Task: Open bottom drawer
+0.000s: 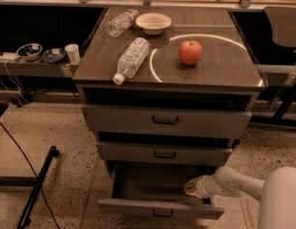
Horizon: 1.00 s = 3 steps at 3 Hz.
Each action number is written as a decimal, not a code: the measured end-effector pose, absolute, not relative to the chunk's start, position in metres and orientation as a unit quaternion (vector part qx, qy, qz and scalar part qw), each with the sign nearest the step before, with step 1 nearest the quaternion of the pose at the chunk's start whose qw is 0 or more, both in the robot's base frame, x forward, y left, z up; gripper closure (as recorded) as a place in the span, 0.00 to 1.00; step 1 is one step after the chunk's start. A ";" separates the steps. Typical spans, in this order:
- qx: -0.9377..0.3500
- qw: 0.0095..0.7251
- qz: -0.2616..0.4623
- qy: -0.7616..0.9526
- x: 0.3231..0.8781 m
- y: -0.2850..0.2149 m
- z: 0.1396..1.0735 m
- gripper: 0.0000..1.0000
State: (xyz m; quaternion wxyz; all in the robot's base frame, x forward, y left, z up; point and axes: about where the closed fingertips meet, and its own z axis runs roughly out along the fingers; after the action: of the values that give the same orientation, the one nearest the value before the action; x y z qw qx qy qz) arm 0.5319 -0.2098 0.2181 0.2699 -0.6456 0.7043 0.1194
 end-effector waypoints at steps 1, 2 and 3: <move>-0.630 0.264 0.124 0.720 0.549 -0.219 0.187 1.00; -0.639 0.232 0.130 0.722 0.552 -0.212 0.163 1.00; -0.649 0.195 0.141 0.722 0.536 -0.201 0.155 1.00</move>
Offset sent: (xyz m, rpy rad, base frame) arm 0.0223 0.0078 -0.0834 -0.0903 0.1462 0.0185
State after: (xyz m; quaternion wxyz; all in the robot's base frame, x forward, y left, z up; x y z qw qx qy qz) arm 0.5362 -0.2015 0.1548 0.1951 -0.6490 0.7217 0.1411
